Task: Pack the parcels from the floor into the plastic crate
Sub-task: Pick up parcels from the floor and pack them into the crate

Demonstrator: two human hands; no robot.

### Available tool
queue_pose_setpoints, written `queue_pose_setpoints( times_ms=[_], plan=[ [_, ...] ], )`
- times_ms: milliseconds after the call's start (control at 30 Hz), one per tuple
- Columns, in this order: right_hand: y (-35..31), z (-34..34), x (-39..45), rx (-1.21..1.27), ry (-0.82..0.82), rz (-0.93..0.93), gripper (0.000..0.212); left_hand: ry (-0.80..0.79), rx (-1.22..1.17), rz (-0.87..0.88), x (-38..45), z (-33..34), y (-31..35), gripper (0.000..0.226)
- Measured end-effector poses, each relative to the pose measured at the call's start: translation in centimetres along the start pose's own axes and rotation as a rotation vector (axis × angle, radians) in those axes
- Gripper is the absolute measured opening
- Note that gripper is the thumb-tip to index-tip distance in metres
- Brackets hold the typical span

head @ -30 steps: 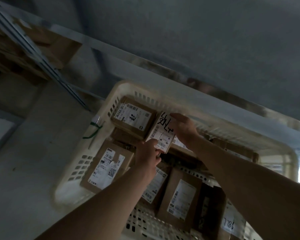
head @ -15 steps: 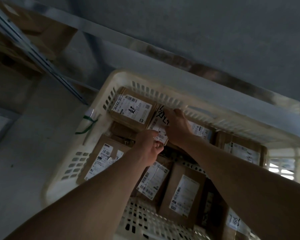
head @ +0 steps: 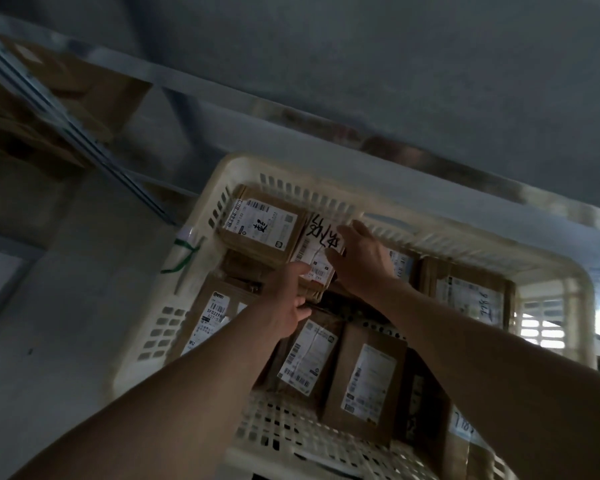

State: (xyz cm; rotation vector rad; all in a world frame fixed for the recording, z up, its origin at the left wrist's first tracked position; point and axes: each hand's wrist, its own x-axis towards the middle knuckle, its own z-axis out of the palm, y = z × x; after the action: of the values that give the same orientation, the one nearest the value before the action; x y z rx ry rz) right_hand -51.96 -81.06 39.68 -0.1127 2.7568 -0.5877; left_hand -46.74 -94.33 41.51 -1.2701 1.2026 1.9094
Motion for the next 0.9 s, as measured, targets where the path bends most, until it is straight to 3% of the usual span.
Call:
queue_pose_setpoints(
  times_ms=[167,300,467,633,800,900],
  plan=[
    [0.0,-2.0,-2.2,0.077,0.034,0.054,0.052,0.017,0.095,0.045,-3.2,0.1,0.1,0.054],
    [0.2,-4.2,-4.8,0.126,0.062,0.065,0.050,0.032,0.204,0.110,-6.2,0.5,-0.2,0.038],
    [1.1,-7.8,-9.9,0.293,0.101,0.089,0.050,0.017,0.449,0.323,-10.7,1.8,-1.6,0.058],
    [3.8,-11.8,-16.5,0.404,0.163,0.102,0.069,-0.043,0.603,0.499,-16.0,4.6,-4.0,0.058],
    [8.3,-15.3,-23.9,0.504,0.241,0.149,0.042,-0.098,0.721,0.617,-21.2,8.7,-8.1,0.081],
    [11.1,-17.0,-28.2,0.536,0.298,0.162,0.050,-0.147,0.735,0.667,-24.0,11.5,-11.4,0.043]
  ],
)
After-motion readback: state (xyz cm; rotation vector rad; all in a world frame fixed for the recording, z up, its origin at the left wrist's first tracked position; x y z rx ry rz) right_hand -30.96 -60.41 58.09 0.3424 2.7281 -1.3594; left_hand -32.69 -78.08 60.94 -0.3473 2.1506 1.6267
